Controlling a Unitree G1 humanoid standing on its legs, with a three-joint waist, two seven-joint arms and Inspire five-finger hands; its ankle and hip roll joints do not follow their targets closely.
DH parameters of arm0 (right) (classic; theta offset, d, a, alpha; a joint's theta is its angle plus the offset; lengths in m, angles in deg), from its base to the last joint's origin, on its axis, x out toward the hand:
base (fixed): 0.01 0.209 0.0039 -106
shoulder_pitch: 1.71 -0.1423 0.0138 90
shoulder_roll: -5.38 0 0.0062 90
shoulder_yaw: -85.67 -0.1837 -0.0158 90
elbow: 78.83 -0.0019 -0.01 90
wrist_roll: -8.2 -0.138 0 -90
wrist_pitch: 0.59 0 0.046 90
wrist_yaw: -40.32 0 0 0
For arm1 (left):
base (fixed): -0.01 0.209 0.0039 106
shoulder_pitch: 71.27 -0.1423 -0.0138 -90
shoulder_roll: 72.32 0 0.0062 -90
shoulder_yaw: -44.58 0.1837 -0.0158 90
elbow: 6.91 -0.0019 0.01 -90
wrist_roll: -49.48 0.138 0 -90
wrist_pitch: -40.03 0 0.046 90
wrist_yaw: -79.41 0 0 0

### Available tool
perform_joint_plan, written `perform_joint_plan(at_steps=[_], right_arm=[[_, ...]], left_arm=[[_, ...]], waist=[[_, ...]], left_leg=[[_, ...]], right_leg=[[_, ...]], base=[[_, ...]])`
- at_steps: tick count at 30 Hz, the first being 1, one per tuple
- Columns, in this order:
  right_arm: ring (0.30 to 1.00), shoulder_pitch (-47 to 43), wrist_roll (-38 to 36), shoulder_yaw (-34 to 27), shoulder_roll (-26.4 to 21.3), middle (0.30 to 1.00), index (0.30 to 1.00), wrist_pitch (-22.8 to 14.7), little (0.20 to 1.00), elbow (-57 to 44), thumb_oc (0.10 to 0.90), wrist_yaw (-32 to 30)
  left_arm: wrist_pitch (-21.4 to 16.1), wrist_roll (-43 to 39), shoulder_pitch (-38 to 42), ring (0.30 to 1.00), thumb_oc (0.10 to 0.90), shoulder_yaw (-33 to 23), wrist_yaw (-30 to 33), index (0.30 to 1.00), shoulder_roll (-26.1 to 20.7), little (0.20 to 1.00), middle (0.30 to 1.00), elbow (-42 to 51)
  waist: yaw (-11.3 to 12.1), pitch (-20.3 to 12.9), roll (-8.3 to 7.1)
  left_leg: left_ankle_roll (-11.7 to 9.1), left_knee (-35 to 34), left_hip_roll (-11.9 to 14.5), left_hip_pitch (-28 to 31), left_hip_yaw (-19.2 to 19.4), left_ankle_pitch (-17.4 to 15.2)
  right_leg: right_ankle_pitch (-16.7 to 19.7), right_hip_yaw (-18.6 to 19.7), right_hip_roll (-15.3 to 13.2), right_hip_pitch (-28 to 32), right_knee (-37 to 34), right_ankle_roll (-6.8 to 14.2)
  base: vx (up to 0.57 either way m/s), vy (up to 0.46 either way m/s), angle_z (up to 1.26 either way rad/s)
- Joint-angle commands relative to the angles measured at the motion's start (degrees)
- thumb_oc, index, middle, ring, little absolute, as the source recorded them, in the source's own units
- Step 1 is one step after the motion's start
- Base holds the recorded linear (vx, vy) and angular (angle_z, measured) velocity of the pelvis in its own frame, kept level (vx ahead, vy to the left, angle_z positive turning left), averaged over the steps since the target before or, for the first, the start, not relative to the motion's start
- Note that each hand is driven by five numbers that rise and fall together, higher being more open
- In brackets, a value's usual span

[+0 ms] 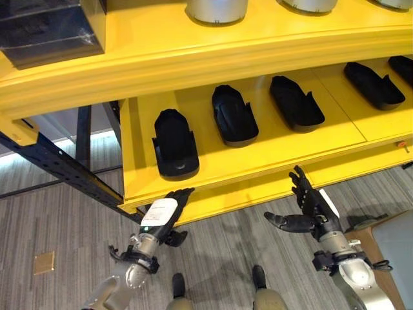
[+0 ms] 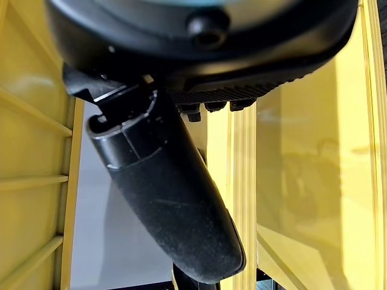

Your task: Move parts from the plastic box to the shelf.

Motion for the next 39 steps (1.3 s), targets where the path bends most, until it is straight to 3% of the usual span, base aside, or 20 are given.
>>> perform_joint_plan(at_steps=[1,23,39], right_arm=[[1.000,-4.7,0.1,-2.6,0.1,1.000,1.000,-6.5,1.000,-6.7,0.900,-0.6],[1.000,-5.2,-0.5,-2.3,0.4,1.000,1.000,-6.3,1.000,-6.2,0.900,-0.6],[1.000,-4.8,-0.4,-1.8,0.6,1.000,1.000,-6.0,1.000,-5.3,0.900,-0.4]], left_arm=[[-1.2,0.8,6.0,1.000,0.900,-3.8,4.9,1.000,-0.8,1.000,1.000,1.7],[-0.9,1.1,7.9,1.000,0.900,-6.8,7.3,1.000,-0.9,1.000,1.000,5.5],[0.6,2.4,10.3,1.000,0.900,-2.7,6.3,1.000,0.9,1.000,1.000,-2.2]], waist=[[-0.3,-1.1,-2.22],[-0.4,-1.7,-2.31],[-0.5,-1.7,-2.50]], left_leg=[[0.0,-0.4,2.8,3.8,2.3,-1.6],[-0.1,-0.4,2.7,4.1,2.4,-1.9],[0.0,-0.4,2.6,4.1,2.6,-1.8]], right_leg=[[-3.3,-0.8,1.8,1.2,2.4,-2.5],[-3.2,-0.7,1.6,1.5,2.2,-2.6],[-3.0,-0.5,1.6,1.4,2.1,-2.5]], base=[[0.00,0.000,0.00],[0.00,0.000,0.00],[0.00,0.000,0.00]])
